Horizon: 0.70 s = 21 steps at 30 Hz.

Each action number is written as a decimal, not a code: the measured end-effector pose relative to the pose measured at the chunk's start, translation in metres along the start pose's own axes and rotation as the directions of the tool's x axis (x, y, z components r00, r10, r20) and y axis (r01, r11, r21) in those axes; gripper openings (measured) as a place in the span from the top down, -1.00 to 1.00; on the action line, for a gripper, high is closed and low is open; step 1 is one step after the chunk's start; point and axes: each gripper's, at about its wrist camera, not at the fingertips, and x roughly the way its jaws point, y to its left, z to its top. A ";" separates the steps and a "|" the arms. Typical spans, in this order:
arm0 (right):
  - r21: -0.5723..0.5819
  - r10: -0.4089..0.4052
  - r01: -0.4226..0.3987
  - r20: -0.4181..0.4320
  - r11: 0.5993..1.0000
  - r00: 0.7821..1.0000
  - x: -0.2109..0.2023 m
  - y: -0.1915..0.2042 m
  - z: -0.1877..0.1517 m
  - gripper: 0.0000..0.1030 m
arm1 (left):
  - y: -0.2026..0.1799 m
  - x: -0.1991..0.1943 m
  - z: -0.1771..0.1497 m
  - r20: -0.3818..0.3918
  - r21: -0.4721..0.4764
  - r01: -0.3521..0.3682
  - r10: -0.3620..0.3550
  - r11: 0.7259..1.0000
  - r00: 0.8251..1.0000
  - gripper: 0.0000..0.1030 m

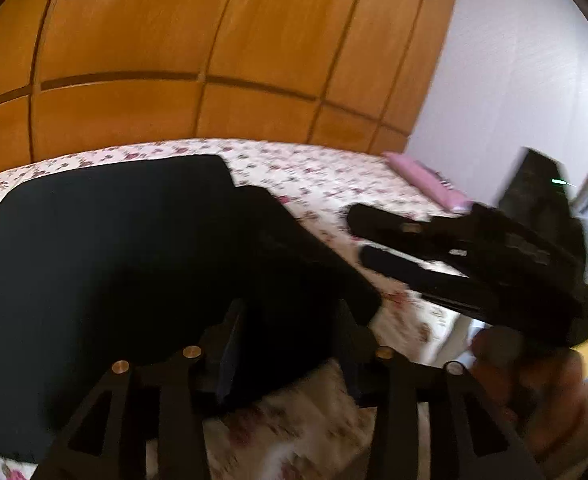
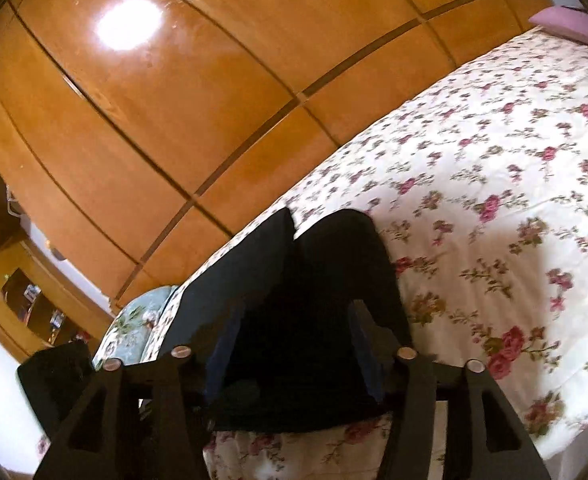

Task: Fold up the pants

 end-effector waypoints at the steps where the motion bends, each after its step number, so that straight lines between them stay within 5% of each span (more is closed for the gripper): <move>1: -0.010 0.010 -0.010 -0.016 1.000 1.000 0.004 0.003 -0.003 -0.18 | -0.001 -0.007 -0.004 -0.008 -0.005 0.027 -0.027 1.000 1.000 0.15; 7: -0.042 0.005 -0.008 -0.079 0.999 0.997 0.023 0.011 -0.011 -0.20 | 0.015 -0.039 -0.001 0.081 -0.025 -0.039 0.041 0.999 0.996 0.15; 12: -0.047 -0.003 -0.002 -0.118 0.999 0.993 0.036 0.012 -0.005 -0.24 | 0.051 -0.071 -0.001 0.176 -0.153 -0.158 0.184 0.976 0.967 0.15; 16: -0.048 -0.006 -0.001 -0.144 0.999 0.990 0.046 0.013 -0.001 -0.24 | 0.098 -0.090 -0.008 0.187 -0.332 -0.242 0.315 0.912 0.930 0.13; 21: -0.060 -0.015 0.005 -0.171 0.998 0.985 0.056 0.015 0.003 -0.25 | 0.138 -0.097 -0.019 0.135 -0.483 -0.252 0.355 0.838 0.925 0.13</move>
